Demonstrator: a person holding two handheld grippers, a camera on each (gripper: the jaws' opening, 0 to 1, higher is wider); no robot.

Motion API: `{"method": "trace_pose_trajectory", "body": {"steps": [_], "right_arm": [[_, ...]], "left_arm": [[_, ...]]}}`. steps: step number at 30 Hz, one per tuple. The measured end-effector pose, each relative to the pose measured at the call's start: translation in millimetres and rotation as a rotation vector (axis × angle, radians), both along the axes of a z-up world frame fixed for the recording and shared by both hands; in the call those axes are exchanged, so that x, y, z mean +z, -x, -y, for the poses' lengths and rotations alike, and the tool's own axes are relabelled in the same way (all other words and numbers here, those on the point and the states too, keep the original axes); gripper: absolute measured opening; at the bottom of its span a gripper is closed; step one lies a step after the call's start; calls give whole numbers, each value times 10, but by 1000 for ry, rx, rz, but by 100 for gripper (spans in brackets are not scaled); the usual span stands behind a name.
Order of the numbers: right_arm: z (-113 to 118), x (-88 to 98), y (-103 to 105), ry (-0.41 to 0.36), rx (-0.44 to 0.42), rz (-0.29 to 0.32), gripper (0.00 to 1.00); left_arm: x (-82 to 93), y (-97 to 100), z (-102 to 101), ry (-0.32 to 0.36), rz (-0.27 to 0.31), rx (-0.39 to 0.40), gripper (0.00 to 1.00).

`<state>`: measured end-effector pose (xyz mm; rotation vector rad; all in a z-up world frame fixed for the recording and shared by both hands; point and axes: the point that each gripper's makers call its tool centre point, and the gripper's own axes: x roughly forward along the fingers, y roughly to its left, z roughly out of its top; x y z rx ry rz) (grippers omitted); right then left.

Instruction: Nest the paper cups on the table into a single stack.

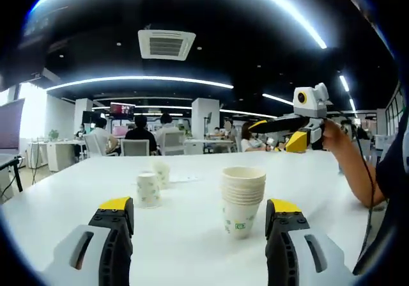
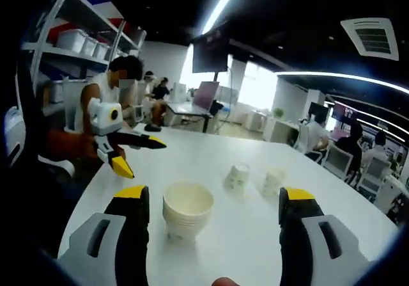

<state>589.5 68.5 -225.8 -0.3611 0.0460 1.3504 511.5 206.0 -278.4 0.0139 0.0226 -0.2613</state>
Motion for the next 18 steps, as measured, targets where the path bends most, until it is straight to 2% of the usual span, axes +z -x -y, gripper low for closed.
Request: {"method": "trace_pose_trajectory", "body": {"steps": [5,11,18], "right_arm": [[5,-40,-75,5,-33,-19,94],[25,54,-143,-43,-64,-41,99],[-15,46,-115,-55,-68,-55,99]], "left_arm": [[17,22,-13,-5,-15,-2,99],[-9,66,-55,-13,-37,-4,99],[-95,100,-145,11,-67,8,99]]}}
